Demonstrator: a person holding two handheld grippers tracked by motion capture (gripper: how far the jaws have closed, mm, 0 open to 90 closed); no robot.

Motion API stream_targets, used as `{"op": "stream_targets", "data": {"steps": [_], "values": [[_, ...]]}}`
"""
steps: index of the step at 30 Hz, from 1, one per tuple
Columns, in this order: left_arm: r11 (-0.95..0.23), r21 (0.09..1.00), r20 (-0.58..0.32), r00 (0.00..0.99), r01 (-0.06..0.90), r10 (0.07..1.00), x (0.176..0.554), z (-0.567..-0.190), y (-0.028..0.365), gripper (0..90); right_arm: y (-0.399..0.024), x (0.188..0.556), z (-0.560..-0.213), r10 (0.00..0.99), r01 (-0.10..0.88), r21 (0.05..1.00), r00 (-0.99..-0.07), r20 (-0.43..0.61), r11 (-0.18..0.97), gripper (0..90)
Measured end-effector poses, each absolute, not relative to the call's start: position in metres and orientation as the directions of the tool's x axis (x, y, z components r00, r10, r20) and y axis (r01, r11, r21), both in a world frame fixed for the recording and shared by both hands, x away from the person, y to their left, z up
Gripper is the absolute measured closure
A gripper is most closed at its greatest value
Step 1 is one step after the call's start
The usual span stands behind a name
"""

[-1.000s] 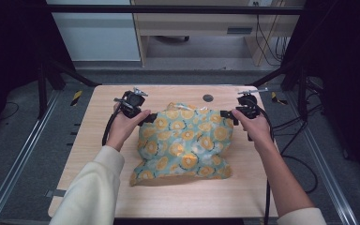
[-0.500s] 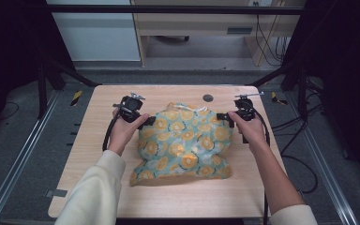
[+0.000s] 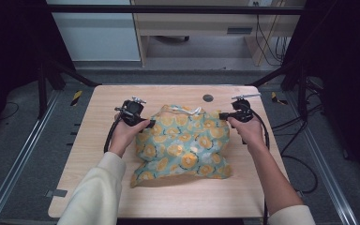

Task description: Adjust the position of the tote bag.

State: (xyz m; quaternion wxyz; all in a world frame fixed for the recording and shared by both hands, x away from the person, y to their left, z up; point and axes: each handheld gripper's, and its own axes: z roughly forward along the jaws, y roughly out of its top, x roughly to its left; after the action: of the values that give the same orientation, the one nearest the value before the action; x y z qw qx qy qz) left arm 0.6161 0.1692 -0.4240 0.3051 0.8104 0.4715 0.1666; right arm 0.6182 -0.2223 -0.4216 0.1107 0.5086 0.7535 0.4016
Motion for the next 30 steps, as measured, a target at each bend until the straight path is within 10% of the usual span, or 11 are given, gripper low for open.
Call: {"op": "stream_targets", "data": {"steps": [13,30], "values": [[-0.458,0.591,-0.025,0.583,0.664,0.812,0.612,-0.439,0.16,83.1,-0.221,0.613,-0.418,0.846,0.645,0.731,-0.499,0.186,0.22,90.0],[-0.471,0.624,0.016,0.592,0.624,0.806,0.606,-0.427,0.155,89.5,-0.225,0.603,-0.41,0.843,0.621,0.745,-0.516,0.153,0.245,90.0]]}}
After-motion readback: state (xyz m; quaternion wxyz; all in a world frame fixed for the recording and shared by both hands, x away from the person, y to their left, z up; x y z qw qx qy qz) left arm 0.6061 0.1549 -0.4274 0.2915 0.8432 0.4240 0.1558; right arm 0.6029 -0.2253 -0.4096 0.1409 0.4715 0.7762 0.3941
